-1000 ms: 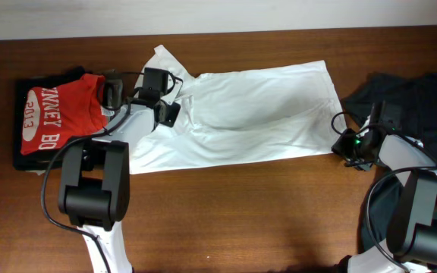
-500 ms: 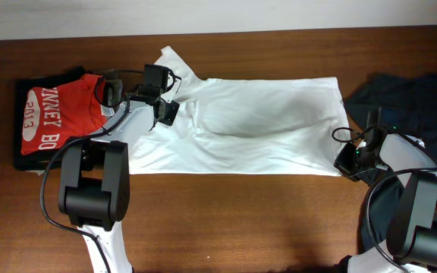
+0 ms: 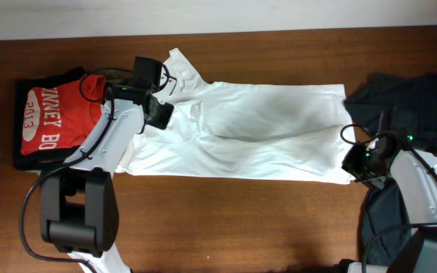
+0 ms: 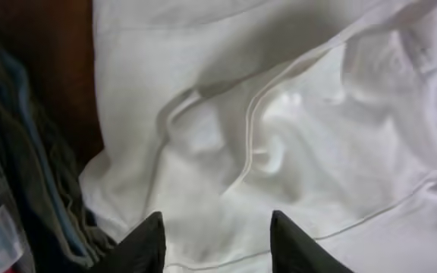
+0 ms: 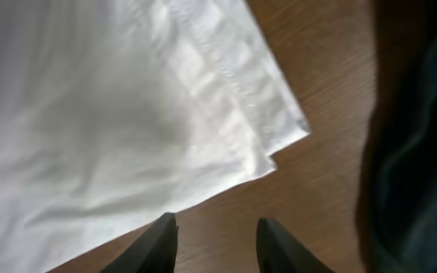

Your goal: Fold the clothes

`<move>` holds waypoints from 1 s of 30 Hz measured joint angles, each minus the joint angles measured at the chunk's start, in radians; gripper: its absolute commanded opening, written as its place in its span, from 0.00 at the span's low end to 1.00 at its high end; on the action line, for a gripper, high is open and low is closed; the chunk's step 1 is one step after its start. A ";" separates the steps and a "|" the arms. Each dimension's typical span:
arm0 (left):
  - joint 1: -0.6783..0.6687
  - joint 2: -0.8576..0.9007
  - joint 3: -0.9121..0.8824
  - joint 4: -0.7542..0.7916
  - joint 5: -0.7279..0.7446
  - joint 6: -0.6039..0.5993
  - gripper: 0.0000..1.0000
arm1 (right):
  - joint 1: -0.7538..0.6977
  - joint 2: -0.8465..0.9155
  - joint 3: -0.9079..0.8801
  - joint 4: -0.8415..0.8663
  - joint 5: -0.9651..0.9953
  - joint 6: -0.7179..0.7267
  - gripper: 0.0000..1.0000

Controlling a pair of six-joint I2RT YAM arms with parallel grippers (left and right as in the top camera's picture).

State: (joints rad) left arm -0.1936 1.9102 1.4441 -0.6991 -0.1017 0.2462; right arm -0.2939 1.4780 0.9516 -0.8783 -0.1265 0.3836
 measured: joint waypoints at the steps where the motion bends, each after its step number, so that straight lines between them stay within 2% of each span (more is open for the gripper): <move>1: 0.000 0.001 0.000 0.007 0.015 0.000 0.62 | 0.000 0.002 0.000 0.000 -0.019 -0.002 0.39; 3: 0.000 0.023 0.000 0.028 0.029 0.000 0.60 | 0.000 0.004 0.000 0.000 -0.034 -0.003 0.39; 4: 0.000 0.053 0.000 0.051 0.035 0.000 0.56 | 0.000 0.008 0.000 -0.001 -0.039 -0.003 0.38; 7: 0.000 0.154 0.000 0.107 0.044 -0.002 0.29 | 0.000 0.014 0.000 0.004 -0.046 -0.002 0.38; 9: 0.000 0.175 0.000 0.129 0.046 0.004 0.01 | 0.000 0.015 0.000 0.016 -0.049 -0.002 0.38; 14: 0.000 0.175 0.013 0.142 0.038 0.024 0.00 | 0.000 0.015 -0.003 0.042 -0.052 -0.003 0.38; 15: 0.000 0.175 0.029 0.130 0.037 0.024 0.00 | 0.000 0.015 -0.008 0.057 -0.052 -0.003 0.34; 17: 0.000 0.175 0.114 0.113 0.034 0.024 0.00 | 0.007 0.015 -0.037 0.108 -0.052 -0.005 0.34; 19: 0.000 0.175 0.157 0.140 0.034 0.023 0.03 | 0.021 0.016 -0.094 0.158 -0.053 -0.003 0.33; 20: 0.000 0.175 0.157 0.152 0.034 0.024 0.13 | 0.025 0.016 -0.121 0.202 -0.053 -0.002 0.33; 21: 0.000 0.177 0.157 0.172 0.034 0.025 0.50 | 0.027 0.019 -0.159 0.262 -0.056 -0.002 0.33; 22: 0.000 0.181 0.157 0.185 0.034 0.030 0.66 | 0.027 0.020 -0.188 0.309 -0.058 -0.003 0.33; 23: 0.000 0.188 0.157 0.192 0.028 0.032 0.77 | 0.027 0.021 -0.227 0.379 -0.061 -0.002 0.33; 26: 0.000 0.211 0.157 0.177 -0.016 0.030 0.83 | 0.027 0.025 -0.272 0.457 -0.082 -0.003 0.34; 29: 0.002 0.209 0.229 -0.035 -0.045 0.021 0.85 | 0.027 0.024 -0.275 0.441 -0.086 -0.003 0.34; 30: 0.003 0.206 0.255 -0.158 -0.051 -0.004 0.85 | 0.027 0.025 -0.275 0.416 -0.087 -0.002 0.40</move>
State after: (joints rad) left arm -0.1902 2.1166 1.6993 -0.8570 -0.1528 0.2420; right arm -0.2665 1.5028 0.6765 -0.4622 -0.2131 0.3813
